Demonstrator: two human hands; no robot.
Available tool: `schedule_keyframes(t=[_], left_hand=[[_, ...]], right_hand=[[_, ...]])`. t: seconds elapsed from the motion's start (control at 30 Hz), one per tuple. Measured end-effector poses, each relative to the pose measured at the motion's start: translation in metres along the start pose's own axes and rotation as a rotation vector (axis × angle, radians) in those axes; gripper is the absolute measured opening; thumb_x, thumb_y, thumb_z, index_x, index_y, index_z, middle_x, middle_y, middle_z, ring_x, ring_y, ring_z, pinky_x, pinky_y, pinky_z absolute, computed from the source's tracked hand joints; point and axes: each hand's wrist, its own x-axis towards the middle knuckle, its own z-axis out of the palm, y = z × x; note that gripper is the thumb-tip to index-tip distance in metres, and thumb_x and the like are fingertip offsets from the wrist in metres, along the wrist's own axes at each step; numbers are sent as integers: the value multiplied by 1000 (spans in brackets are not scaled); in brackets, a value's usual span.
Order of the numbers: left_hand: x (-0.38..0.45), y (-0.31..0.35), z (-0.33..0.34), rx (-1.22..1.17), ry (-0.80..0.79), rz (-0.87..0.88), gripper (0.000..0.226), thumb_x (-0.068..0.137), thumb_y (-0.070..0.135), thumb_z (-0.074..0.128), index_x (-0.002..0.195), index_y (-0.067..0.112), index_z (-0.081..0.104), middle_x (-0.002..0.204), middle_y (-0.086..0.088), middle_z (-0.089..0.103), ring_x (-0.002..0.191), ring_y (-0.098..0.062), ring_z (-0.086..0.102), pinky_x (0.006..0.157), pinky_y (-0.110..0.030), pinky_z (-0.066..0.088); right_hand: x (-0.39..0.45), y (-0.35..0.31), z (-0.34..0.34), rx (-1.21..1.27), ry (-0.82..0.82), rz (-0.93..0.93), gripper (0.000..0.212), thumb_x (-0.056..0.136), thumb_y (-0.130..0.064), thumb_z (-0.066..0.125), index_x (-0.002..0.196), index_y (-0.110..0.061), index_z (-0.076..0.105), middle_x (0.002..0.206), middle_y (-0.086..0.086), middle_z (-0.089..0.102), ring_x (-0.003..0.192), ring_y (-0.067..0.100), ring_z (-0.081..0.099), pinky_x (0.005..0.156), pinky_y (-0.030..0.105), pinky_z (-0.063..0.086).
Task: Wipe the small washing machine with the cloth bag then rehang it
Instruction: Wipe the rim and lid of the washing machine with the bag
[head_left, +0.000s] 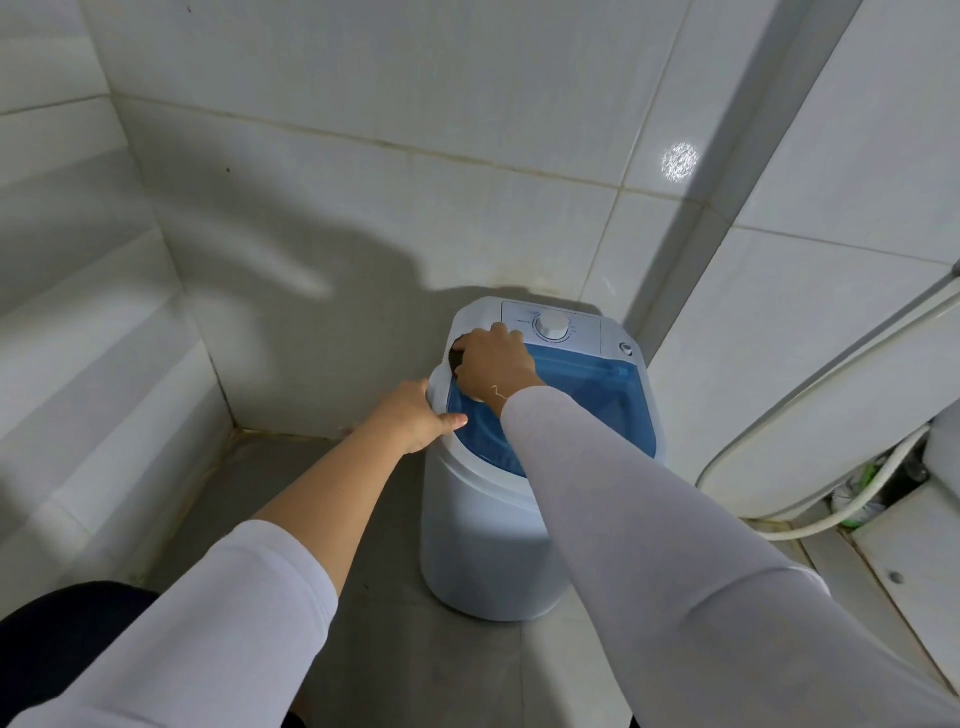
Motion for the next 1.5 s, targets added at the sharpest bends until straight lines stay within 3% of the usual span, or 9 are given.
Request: schedule_keyframes(t=[0.23,0.5,0.83,1.03,1.17,1.33,1.5], left_hand=[[-3,2,1,-8,3,32,67,90,33,62,146,12,32,148,-9,42,132,-30,44,104,-37,39],[-6,5,2,30,16,11,69,90,34,61,147,10,30,149,-11,40,134,-31,42,107,-38,36],[-6,9,4,109,31,-35,73,89,40,59,148,12,26,152,-10,35,136,-31,39,110,-40,34],[-6,9,6,135,50,-50,74,90,41,58,149,12,24,154,-10,33,138,-32,37,111,-43,33],[-7,11,7,139,55,-43,72,91,39,58,149,12,26,153,-10,34,138,-32,37,111,-43,33],[-6,10,8,124,58,-42,70,90,39,58,148,13,28,152,-10,36,136,-32,40,110,-42,35],[-8,10,7,79,44,-15,65,92,35,57,147,12,31,150,-10,39,134,-31,42,108,-41,36]], right_hand=[[-14,33,-4,-39,47,98,38,93,-21,51,129,-5,50,127,18,54,120,35,48,94,37,45],[-25,67,-3,-58,74,162,33,93,-14,49,124,-5,54,122,19,57,114,35,51,89,35,46],[-48,127,-3,7,96,288,30,91,-14,54,120,-6,60,122,20,59,116,35,52,93,36,47],[-56,147,-2,96,81,336,32,90,-18,49,119,-14,62,116,16,62,108,36,55,83,35,49],[-60,157,-1,205,48,385,34,84,-19,49,114,-16,64,111,15,64,102,36,57,72,31,42],[-80,172,-5,294,62,464,30,88,-17,53,117,-15,64,111,16,66,99,36,60,84,37,52],[-87,172,-25,329,77,512,32,85,-10,51,112,-11,68,110,18,66,99,37,61,86,39,55]])
